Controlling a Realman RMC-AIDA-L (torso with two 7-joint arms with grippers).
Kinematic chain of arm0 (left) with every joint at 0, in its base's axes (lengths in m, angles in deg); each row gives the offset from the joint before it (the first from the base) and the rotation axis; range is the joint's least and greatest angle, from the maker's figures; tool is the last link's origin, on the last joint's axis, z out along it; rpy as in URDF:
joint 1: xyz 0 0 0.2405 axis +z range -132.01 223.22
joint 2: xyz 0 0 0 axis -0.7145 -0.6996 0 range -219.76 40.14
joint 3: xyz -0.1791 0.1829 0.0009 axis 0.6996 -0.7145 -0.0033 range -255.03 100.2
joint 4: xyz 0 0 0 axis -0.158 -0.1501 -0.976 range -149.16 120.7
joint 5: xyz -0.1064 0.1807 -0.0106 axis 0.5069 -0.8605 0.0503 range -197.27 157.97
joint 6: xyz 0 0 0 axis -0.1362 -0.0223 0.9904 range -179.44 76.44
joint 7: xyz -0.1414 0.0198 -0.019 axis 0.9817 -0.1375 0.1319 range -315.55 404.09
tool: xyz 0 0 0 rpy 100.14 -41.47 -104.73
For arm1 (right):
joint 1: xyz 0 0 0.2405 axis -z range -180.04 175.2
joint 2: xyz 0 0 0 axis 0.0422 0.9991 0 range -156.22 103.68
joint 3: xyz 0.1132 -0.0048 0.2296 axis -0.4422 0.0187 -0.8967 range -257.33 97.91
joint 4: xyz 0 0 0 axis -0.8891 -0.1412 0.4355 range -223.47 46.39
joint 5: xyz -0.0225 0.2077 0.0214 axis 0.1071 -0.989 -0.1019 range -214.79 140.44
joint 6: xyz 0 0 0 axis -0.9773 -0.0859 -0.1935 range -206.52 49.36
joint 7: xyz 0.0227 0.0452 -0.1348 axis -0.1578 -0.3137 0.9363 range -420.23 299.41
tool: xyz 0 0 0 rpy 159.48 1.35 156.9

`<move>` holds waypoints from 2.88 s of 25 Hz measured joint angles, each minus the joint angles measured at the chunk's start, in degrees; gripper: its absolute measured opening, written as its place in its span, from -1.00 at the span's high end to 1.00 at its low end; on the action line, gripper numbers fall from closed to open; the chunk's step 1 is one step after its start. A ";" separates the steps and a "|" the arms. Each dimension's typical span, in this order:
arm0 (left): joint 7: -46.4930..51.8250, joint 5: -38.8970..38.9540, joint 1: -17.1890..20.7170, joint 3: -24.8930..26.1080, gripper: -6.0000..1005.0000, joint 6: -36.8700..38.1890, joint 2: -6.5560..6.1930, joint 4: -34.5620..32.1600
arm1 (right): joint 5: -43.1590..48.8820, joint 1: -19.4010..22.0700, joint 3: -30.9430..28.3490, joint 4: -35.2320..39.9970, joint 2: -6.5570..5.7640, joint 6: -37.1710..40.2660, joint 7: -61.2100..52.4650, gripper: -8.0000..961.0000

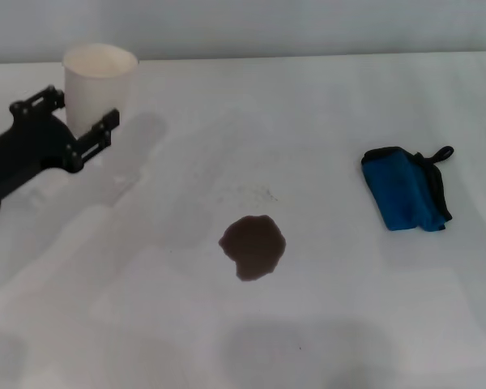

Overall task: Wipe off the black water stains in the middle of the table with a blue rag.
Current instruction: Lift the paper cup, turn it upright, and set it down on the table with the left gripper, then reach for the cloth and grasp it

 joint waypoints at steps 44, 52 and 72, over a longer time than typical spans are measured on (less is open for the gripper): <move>-16.03 0.33 7.02 1.61 -0.20 -27.23 0.70 -21.44 | 0.70 0.82 7.71 8.01 -0.53 -3.39 -5.09 0.00; -17.26 0.26 7.11 1.72 -0.49 -27.46 0.70 -21.43 | 1.13 1.85 7.71 8.76 -0.53 -3.37 -5.39 0.00; -18.89 1.49 14.76 3.92 -0.77 -20.16 0.40 -22.20 | 1.14 2.36 7.61 10.36 -0.71 -0.87 -5.46 0.00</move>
